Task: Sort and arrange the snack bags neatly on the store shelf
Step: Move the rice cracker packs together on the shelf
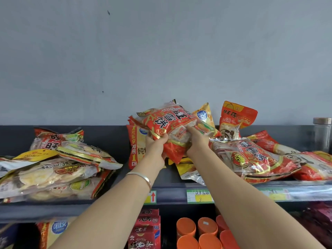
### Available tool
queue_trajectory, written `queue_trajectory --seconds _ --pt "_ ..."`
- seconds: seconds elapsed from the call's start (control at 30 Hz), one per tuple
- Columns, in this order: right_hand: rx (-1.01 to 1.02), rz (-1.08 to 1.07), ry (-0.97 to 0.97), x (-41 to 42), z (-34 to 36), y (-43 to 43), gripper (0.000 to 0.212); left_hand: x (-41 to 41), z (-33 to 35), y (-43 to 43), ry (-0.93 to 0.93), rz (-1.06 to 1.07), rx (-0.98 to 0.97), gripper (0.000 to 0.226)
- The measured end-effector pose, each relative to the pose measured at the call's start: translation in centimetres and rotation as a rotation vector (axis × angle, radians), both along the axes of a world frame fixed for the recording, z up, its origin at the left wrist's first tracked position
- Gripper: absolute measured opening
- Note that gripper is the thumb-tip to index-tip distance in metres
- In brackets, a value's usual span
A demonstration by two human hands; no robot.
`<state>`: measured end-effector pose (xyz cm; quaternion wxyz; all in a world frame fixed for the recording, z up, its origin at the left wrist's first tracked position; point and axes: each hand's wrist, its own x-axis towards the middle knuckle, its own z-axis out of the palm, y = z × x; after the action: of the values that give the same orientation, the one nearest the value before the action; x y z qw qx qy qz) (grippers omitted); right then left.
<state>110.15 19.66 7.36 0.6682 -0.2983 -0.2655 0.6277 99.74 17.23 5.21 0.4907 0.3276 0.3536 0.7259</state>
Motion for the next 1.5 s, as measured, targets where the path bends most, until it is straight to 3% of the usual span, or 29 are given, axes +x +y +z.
queue_trajectory --seconds 0.1,0.17,0.23,0.4,0.63,0.73,0.87,1.1,1.27,1.5 --pt "0.037 -0.081 0.076 -0.4 0.1 0.7 0.059 -2.5 0.8 -1.3 0.031 -0.144 0.078 0.051" --pt "0.066 -0.044 0.09 -1.9 0.3 0.6 0.06 -4.6 2.0 -2.0 0.023 -0.131 0.136 0.057" --pt "0.095 0.015 0.064 -4.4 0.5 -0.2 0.064 -7.4 2.9 -2.3 -0.012 -0.014 0.182 0.067" --pt "0.185 0.199 -0.002 -13.1 0.8 -2.0 0.047 -18.2 3.4 -4.4 -0.028 0.371 0.152 0.091" --pt "0.278 0.368 -0.093 -31.4 0.9 -6.9 0.037 -36.8 1.6 -11.3 -0.088 0.632 0.172 0.101" --pt "0.305 0.395 -0.137 -38.8 0.9 -8.9 0.04 -44.1 0.6 -14.2 -0.04 0.704 0.091 0.107" --pt "0.323 0.433 -0.181 -46.6 0.3 -10.5 0.041 -52.0 -1.3 -17.3 0.027 0.675 -0.04 0.099" --pt "0.318 0.445 -0.183 -56.6 -0.1 -9.6 0.037 -61.1 -3.1 -19.1 0.133 0.593 -0.091 0.081" --pt "0.359 0.355 -0.211 -63.2 1.0 -6.2 0.029 -66.3 -2.7 -17.4 0.325 0.661 -0.172 0.069" --pt "0.488 0.304 -0.313 -70.9 2.7 -0.9 0.041 -72.8 -0.2 -13.2 0.599 0.794 -0.24 0.057"
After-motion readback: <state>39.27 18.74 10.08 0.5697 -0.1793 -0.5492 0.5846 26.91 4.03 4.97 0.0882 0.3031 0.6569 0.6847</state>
